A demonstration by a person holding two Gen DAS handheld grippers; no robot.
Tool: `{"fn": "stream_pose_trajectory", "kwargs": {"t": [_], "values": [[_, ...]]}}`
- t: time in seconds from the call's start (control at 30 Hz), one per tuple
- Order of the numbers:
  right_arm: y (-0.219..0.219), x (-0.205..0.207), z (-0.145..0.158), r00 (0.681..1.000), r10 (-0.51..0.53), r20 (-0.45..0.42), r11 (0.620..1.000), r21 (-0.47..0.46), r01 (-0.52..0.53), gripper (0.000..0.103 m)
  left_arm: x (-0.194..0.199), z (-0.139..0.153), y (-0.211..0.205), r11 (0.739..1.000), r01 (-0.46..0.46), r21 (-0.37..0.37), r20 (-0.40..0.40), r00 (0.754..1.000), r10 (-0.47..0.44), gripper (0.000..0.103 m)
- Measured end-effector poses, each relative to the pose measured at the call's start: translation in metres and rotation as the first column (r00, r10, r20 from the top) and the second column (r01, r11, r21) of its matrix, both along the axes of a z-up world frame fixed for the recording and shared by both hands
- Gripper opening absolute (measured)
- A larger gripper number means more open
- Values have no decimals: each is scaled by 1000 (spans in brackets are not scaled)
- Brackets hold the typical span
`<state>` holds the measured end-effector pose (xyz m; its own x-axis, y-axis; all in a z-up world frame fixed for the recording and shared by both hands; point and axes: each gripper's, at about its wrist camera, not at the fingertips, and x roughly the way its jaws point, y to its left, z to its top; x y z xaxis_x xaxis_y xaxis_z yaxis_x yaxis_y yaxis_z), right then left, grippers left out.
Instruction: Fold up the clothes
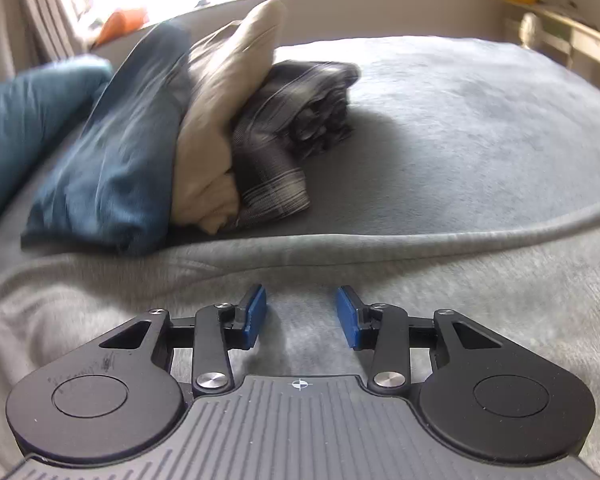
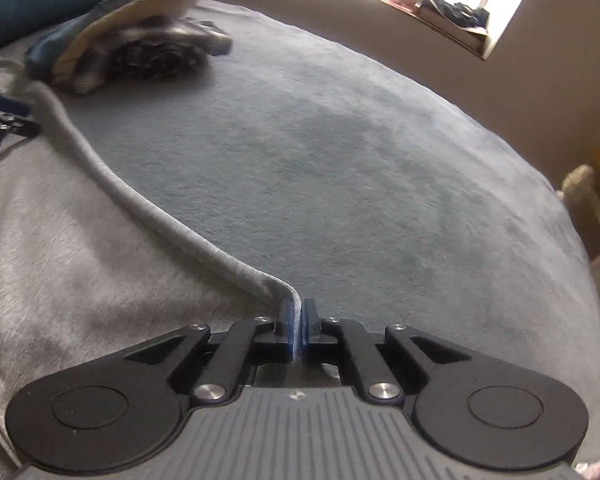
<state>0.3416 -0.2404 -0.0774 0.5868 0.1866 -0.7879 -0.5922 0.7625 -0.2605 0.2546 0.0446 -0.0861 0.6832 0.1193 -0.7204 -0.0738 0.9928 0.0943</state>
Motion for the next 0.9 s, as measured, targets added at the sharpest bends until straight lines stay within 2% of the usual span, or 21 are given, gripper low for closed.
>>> {"fn": "stream_pose_trajectory", "kwargs": {"t": [0.13,0.17,0.2,0.27,0.33,0.37,0.4,0.43,0.53,0.63,0.67,0.73,0.83,0.9], "values": [[2,12,-19,996,-92,0,995,36,92,6,-3,-1,-3,1000,6,29,21,1000,-7,40],[-1,13,-14,993,-121,-5,991,62,121,13,-2,-2,-4,999,9,37,24,1000,-10,40],[-6,14,-6,988,-153,-14,984,93,153,29,-2,-2,-5,999,10,43,28,1000,-11,40],[-32,15,18,969,-246,-34,945,213,247,46,-4,-1,-5,999,8,42,35,999,-9,40],[-79,12,38,933,-350,-79,865,355,355,55,-5,0,-4,999,5,32,42,999,-6,40],[-104,11,48,910,-399,-111,811,420,407,64,-6,1,-4,1000,8,27,44,999,-10,40],[-129,9,51,881,-449,-146,759,458,463,69,-6,1,-4,1000,12,22,47,999,-13,40],[-155,8,51,847,-499,-182,707,481,519,70,-7,1,-4,1000,16,16,50,999,-17,40],[-213,7,31,726,-633,-268,579,459,674,70,-5,0,-6,1000,29,5,57,998,-30,40],[-244,12,10,646,-684,-337,495,437,751,70,-3,-2,-9,999,31,10,58,998,-31,40],[-248,14,6,636,-696,-333,491,426,760,70,-3,-3,-10,999,30,14,58,998,-31,41],[-251,23,1,634,-712,-302,509,400,762,70,-3,-4,-11,999,31,22,58,998,-32,41],[-252,40,-6,648,-715,-263,549,362,753,70,-3,-4,-11,999,30,32,55,998,-32,43],[-250,50,-10,679,-687,-258,585,358,728,70,-3,-5,-11,999,25,34,53,998,-27,46]]}}
